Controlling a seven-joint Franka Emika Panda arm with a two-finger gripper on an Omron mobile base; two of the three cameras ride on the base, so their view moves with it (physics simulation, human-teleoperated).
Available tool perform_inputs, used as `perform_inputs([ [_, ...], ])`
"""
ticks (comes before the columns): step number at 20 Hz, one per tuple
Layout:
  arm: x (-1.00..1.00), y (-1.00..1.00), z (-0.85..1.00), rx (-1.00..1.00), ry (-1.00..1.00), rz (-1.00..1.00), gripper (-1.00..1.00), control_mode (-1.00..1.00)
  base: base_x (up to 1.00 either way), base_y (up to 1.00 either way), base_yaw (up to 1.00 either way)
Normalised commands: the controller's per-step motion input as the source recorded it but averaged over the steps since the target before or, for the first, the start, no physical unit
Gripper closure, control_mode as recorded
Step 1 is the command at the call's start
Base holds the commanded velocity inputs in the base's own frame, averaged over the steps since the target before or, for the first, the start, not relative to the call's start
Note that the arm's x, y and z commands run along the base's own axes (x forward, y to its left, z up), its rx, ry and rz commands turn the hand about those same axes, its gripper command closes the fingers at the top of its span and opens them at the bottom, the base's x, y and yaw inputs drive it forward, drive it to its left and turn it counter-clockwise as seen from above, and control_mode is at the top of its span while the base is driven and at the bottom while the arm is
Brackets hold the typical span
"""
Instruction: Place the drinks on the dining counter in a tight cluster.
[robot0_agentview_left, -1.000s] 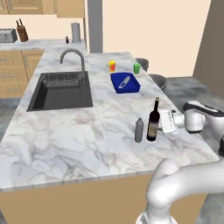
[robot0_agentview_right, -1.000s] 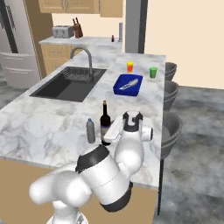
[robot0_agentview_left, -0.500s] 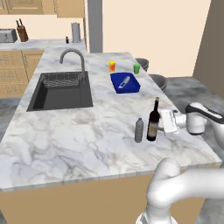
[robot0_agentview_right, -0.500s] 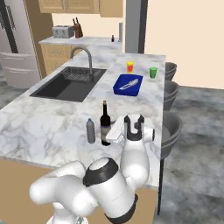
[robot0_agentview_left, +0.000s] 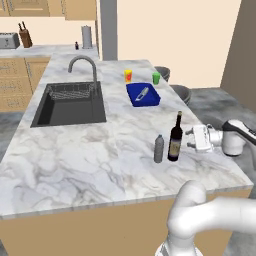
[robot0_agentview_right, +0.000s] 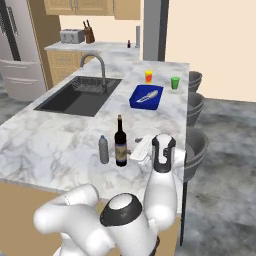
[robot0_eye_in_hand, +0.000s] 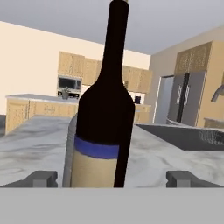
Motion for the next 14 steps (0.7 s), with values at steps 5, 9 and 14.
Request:
perform_inputs([
  [5,-0.11,-0.22,0.57,-0.12,0.2,-0.13,-1.0,-1.0,0.0,0.0,0.0],
  [9,-0.28,-0.09,0.46,-0.2,0.25,-0.2,-1.0,-1.0,0.0,0.0,0.0],
  [14,-0.5,-0.06,0.02,-0.29,0.3,-0.29,-1.0,-1.0,0.0,0.0,0.0],
])
